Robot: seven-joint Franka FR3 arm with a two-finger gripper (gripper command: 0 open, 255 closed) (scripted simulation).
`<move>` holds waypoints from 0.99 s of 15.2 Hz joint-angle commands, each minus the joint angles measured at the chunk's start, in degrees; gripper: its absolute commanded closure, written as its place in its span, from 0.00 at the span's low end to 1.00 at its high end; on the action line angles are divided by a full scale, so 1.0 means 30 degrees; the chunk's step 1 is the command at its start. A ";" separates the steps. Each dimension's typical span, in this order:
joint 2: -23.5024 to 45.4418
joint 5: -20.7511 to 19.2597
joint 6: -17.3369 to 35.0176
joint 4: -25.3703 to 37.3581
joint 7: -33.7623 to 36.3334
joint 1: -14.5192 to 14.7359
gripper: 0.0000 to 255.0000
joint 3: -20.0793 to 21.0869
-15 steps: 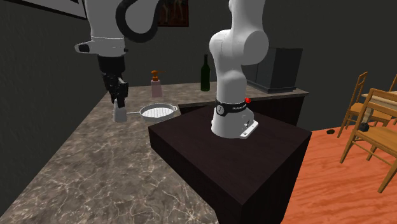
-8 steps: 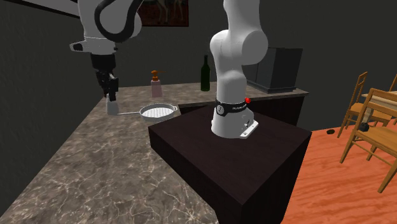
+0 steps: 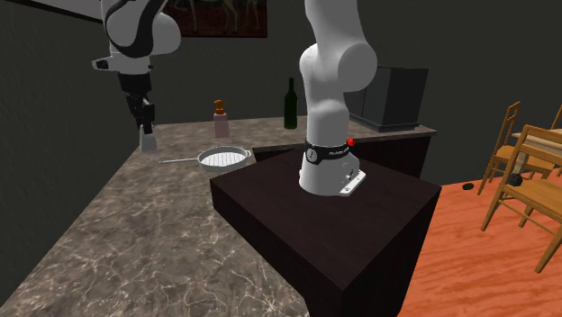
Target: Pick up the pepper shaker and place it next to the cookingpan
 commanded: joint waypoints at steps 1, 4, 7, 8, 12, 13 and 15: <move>0.1295 0.0954 -0.0391 0.1577 -0.1256 -0.0601 1.00 -0.0019; 0.3004 0.2014 -0.1173 0.3915 -0.2709 -0.1623 1.00 0.0079; 0.4020 0.2579 -0.1108 0.4786 -0.3329 -0.2156 1.00 0.0277; 0.4192 0.2686 -0.0904 0.4743 -0.3396 -0.2204 1.00 0.0339; 0.4908 0.3128 -0.0103 0.4611 -0.3672 -0.2406 1.00 0.0605; 0.5092 0.3240 0.0094 0.4588 -0.3742 -0.2461 1.00 0.0677; 0.5468 0.3465 0.0481 0.4557 -0.3884 -0.2574 1.00 0.0828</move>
